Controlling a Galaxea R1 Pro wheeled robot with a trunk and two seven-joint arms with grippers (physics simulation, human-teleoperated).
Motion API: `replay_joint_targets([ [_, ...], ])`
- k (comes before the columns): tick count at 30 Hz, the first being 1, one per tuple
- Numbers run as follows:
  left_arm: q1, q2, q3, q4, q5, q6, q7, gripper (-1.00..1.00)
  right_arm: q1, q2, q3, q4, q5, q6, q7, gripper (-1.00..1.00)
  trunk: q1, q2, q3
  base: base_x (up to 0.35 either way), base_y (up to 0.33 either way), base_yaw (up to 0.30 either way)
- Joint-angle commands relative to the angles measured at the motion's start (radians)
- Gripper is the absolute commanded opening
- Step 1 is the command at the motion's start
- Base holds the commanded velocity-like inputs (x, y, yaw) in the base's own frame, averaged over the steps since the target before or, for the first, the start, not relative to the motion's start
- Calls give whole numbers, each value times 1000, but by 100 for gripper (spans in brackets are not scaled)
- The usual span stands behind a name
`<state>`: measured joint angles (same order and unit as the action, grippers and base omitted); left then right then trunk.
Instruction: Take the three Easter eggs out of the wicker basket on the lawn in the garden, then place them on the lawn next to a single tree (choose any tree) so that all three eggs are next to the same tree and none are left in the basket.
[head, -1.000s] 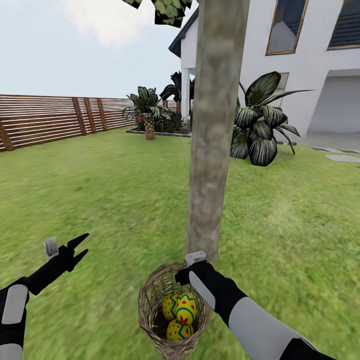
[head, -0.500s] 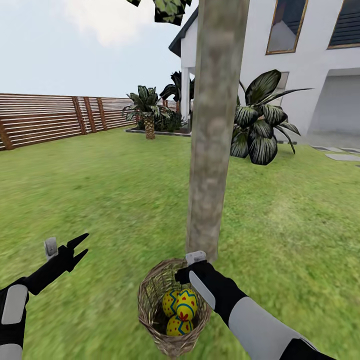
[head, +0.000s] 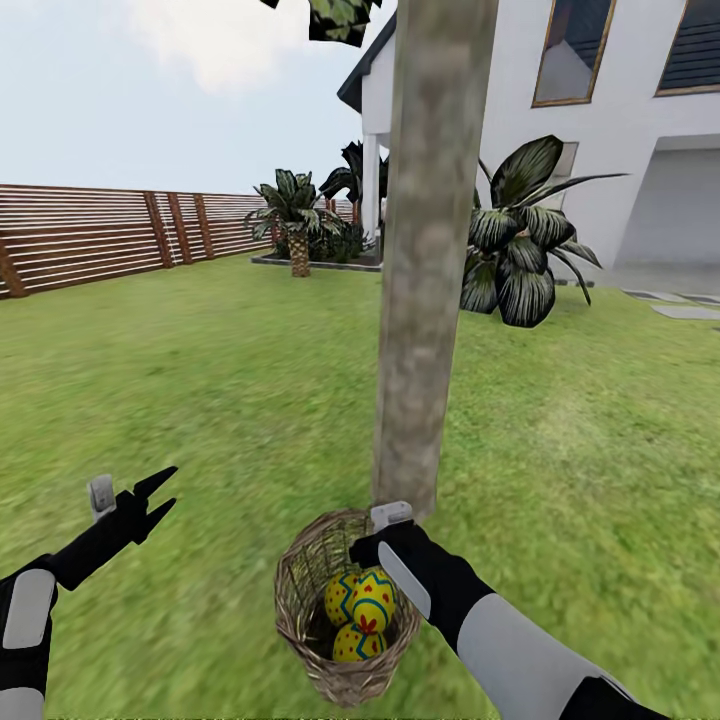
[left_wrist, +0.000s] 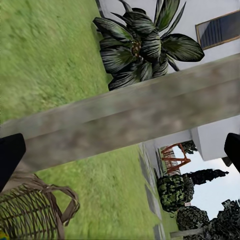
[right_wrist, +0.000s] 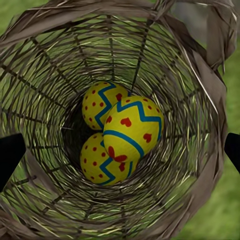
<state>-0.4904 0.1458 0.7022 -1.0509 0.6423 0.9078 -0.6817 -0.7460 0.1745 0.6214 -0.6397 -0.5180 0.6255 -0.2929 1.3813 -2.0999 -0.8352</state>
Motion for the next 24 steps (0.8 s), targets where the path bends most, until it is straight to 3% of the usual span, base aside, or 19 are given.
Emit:
replay_joint_targets([
  [1,-1,0,2,0,-1,5,-4,100,-1,0,3,0,-10,2,-9,100,4,-8,-4,0,0,0],
  [13,-1,1,3,0,0,5,-4,100,-1,0,4,-4,-10,5,-9,100,50,-92,-42,0,0,0],
  [16,-2,1,7,0,1,5,-5,100,-1,0,4,-5,-12,7,-9,100,50,-92,-42,0,0,0],
  [20,-2,0,7,0,1,5,-5,100,-1,0,4,-5,-70,11,-9,100,50,-92,-42,33,0,0],
  [24,-1,1,3,0,-1,5,-5,100,-1,0,4,-4,-87,11,-9,100,50,-92,-42,259,0,0],
])
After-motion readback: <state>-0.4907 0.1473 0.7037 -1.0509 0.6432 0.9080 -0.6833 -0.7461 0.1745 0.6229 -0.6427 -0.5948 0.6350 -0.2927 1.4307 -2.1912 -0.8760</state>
